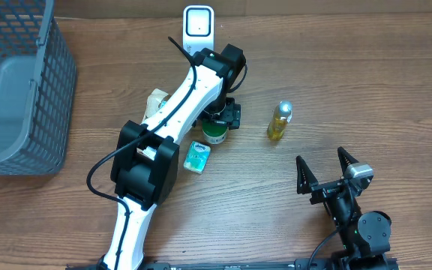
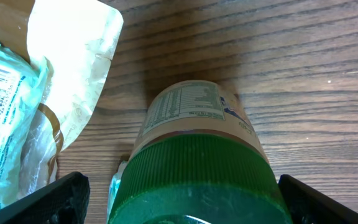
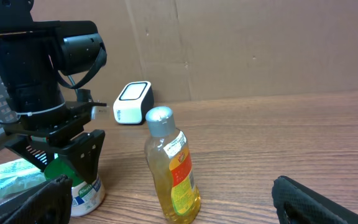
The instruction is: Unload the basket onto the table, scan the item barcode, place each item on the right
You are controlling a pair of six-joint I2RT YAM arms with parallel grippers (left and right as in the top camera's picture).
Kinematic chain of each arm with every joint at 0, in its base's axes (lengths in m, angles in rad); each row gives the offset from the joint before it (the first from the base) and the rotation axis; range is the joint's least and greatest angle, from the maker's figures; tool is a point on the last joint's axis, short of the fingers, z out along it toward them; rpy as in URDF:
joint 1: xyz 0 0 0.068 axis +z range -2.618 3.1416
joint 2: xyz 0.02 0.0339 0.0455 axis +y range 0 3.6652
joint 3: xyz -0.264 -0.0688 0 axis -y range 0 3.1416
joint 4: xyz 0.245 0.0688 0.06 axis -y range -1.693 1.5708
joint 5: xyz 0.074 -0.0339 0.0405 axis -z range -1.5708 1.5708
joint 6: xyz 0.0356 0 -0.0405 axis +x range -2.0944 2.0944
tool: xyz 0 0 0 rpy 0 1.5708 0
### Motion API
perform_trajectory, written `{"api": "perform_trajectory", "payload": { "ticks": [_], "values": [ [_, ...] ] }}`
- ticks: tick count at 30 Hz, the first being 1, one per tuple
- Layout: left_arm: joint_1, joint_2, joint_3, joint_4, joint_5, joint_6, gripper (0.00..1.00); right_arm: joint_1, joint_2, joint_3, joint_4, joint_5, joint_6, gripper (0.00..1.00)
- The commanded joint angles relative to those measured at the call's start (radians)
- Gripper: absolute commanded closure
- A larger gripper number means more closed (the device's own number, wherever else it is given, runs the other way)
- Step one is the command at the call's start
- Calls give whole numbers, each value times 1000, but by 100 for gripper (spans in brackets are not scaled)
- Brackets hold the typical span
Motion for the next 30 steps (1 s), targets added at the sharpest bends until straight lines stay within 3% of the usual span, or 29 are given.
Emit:
{"api": "perform_trajectory", "payload": {
  "ticks": [1,9,25,30],
  "values": [
    [-16,-21,-9,0,-5,53,4,-3,-12,-11,3,9,-3,0],
    [-46,-21,-9,3,-6,111,5,-3,-12,-11,3,9,-3,0],
    [-47,-17,-85,74,-6,9,6,-3,-12,-10,3,9,-3,0],
    [-44,-17,-94,100,-6,-6,11,-3,-12,-11,3,9,-3,0]
  ]
}}
